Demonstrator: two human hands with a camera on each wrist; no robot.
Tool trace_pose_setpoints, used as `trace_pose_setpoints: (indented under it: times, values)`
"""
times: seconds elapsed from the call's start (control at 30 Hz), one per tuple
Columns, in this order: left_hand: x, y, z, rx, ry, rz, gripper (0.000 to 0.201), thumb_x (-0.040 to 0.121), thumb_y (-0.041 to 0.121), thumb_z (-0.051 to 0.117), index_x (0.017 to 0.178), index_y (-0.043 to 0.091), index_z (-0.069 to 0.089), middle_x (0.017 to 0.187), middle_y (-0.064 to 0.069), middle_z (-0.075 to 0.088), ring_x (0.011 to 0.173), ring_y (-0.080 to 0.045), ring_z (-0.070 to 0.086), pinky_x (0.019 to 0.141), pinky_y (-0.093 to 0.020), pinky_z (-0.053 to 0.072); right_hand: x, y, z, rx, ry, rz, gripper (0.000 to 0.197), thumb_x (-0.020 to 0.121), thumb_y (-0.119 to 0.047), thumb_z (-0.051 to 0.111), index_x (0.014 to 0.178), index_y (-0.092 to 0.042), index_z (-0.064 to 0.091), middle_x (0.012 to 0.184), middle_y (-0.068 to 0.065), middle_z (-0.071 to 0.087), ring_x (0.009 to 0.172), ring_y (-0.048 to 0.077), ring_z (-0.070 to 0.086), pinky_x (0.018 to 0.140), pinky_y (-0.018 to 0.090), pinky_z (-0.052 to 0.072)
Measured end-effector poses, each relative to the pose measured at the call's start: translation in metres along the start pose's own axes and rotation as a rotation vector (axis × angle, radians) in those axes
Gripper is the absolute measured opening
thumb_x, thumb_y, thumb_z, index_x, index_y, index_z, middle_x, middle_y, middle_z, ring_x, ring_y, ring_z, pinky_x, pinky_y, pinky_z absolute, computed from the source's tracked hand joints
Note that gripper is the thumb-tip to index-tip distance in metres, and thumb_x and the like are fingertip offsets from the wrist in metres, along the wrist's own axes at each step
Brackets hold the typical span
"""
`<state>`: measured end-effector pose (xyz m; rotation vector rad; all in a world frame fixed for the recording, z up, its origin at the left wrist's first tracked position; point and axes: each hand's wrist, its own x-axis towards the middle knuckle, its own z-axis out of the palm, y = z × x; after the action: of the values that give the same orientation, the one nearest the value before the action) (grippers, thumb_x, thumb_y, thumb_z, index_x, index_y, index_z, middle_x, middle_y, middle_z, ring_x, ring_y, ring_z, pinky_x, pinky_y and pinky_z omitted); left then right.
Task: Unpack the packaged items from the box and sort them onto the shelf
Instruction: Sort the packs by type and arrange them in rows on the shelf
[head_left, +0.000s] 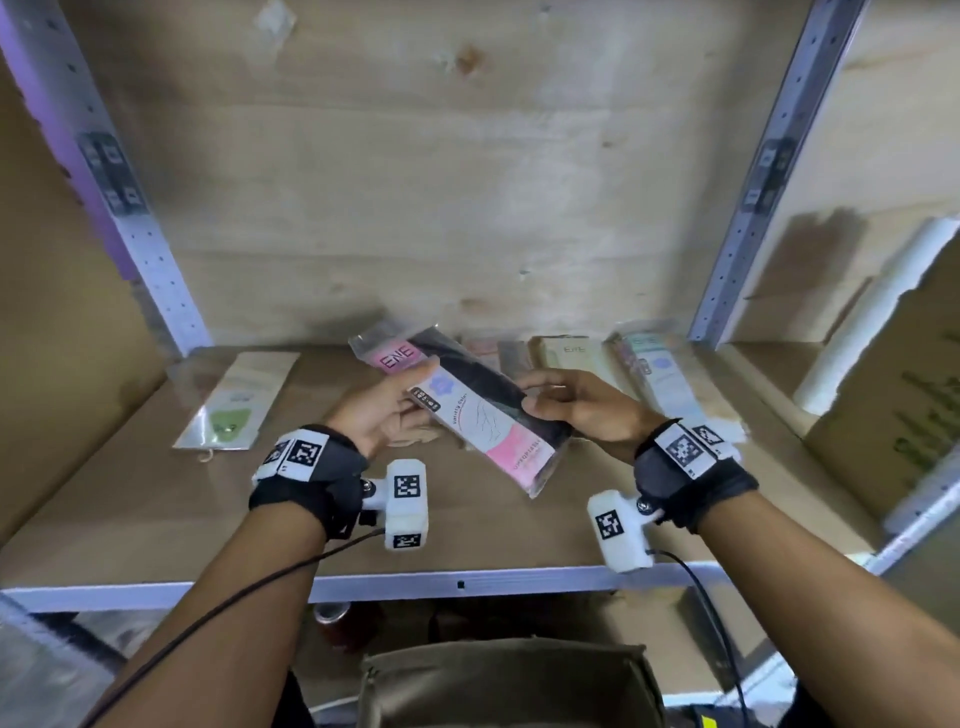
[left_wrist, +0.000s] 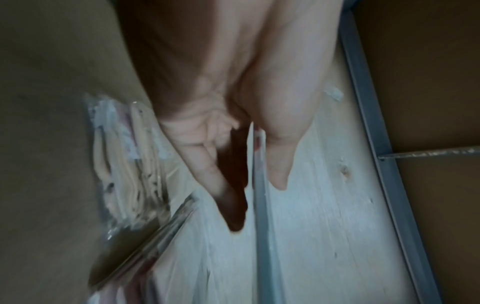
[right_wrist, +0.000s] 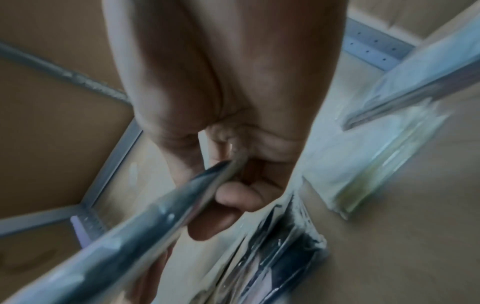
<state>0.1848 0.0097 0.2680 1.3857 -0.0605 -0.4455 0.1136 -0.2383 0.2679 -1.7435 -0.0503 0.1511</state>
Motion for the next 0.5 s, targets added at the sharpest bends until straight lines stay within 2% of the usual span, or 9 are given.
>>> trace_pose_setpoints:
  times: [0.03,0.07,0.13,0.2,0.27,0.33,0.4,0.43,0.5]
  values:
    - [0.002,0.002,0.001,-0.011,0.049,0.062,0.023,0.091,0.021,0.070,0.110,0.009,0.066,0.101,-0.014,0.076,0.091,-0.025,0.073,0.081,-0.036,0.061,-0.003,0.003,-0.003,0.016,-0.008,-0.009,0.035,0.095,-0.007,0.063,0.130,-0.006,0.060,0.111,0.020,0.072,0.098,0.025,0.069,0.085,0.031,0.056]
    - [0.004,0.005,0.001,-0.006,0.102,0.117,0.020,0.090,0.020,0.071,0.107,0.009,0.068,0.092,-0.009,0.078,0.084,-0.022,0.073,0.079,-0.035,0.061,-0.006,0.005,-0.008,0.024,-0.018,-0.023,0.034,0.095,-0.007,0.062,0.129,-0.006,0.061,0.114,0.021,0.071,0.099,0.025,0.070,0.084,0.028,0.057]
    - [0.007,0.009,-0.002,0.023,0.172,0.165,0.026,0.086,0.024,0.076,0.108,0.010,0.071,0.083,-0.005,0.078,0.078,-0.019,0.073,0.088,-0.039,0.058,-0.010,0.008,-0.015,0.006,-0.038,-0.033,0.032,0.095,-0.006,0.061,0.127,-0.007,0.062,0.107,0.017,0.074,0.094,0.022,0.071,0.078,0.023,0.056]
    - [0.009,0.010,-0.005,0.084,0.187,0.182,0.030,0.080,0.033,0.081,0.105,0.018,0.074,0.085,-0.005,0.079,0.080,-0.019,0.075,0.092,-0.041,0.055,-0.013,0.008,-0.022,-0.032,-0.035,-0.022,0.034,0.095,-0.004,0.062,0.129,-0.007,0.061,0.096,0.009,0.075,0.088,0.019,0.071,0.075,0.021,0.055]
    - [0.013,0.009,-0.007,0.193,0.209,0.209,0.022,0.078,0.038,0.082,0.096,0.028,0.074,0.086,-0.003,0.079,0.087,-0.021,0.076,0.091,-0.040,0.056,-0.014,0.010,-0.031,-0.065,-0.025,-0.020,0.036,0.094,-0.003,0.061,0.130,-0.005,0.059,0.093,0.011,0.072,0.086,0.020,0.069,0.076,0.022,0.055]
    - [0.018,0.006,-0.007,0.295,0.250,0.258,0.018,0.078,0.039,0.082,0.092,0.033,0.073,0.082,0.003,0.079,0.082,-0.018,0.077,0.078,-0.035,0.060,-0.017,0.014,-0.041,-0.092,-0.025,-0.015,0.037,0.094,-0.002,0.061,0.132,-0.005,0.058,0.093,0.016,0.069,0.087,0.023,0.068,0.079,0.025,0.056]
    - [0.025,0.002,-0.007,0.376,0.255,0.296,0.021,0.080,0.036,0.081,0.098,0.027,0.075,0.078,0.004,0.079,0.067,-0.010,0.075,0.059,-0.024,0.058,-0.019,0.018,-0.050,-0.089,-0.031,-0.009,0.037,0.094,-0.002,0.061,0.131,-0.007,0.059,0.094,0.017,0.070,0.086,0.023,0.069,0.080,0.028,0.057]
    - [0.029,-0.001,-0.006,0.409,0.239,0.303,0.021,0.083,0.033,0.078,0.101,0.023,0.075,0.077,0.001,0.079,0.062,-0.009,0.073,0.054,-0.021,0.055,-0.019,0.020,-0.053,-0.089,-0.030,-0.008,0.036,0.094,-0.003,0.061,0.130,-0.009,0.060,0.094,0.016,0.071,0.085,0.022,0.070,0.079,0.027,0.058]
    - [0.035,-0.005,-0.001,0.500,0.203,0.312,0.019,0.091,0.034,0.070,0.100,0.017,0.074,0.077,-0.006,0.077,0.059,-0.011,0.070,0.052,-0.022,0.050,-0.021,0.023,-0.058,-0.096,-0.021,-0.003,0.034,0.094,-0.005,0.063,0.126,-0.015,0.063,0.092,0.010,0.075,0.085,0.019,0.071,0.077,0.025,0.057]
